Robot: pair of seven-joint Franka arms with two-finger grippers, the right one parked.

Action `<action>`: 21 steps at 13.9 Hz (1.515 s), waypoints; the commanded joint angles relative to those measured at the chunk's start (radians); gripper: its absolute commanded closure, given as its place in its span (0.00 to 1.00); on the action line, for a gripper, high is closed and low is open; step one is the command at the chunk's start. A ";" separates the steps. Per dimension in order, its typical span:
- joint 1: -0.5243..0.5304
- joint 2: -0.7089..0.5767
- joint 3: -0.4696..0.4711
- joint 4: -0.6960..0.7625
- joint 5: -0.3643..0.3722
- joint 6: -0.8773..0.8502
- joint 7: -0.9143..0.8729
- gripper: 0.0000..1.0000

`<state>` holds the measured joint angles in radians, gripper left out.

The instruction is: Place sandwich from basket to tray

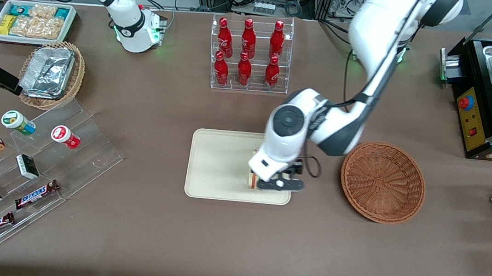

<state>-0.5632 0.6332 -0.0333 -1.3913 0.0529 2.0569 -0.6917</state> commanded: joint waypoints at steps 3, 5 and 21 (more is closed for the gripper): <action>0.153 -0.108 -0.008 -0.047 -0.045 -0.130 0.193 0.00; 0.222 -0.151 -0.008 -0.063 -0.062 -0.187 0.297 0.00; 0.502 -0.532 -0.050 -0.106 -0.054 -0.566 0.512 0.00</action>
<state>-0.0976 0.1839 -0.0638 -1.4518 -0.0036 1.5306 -0.1949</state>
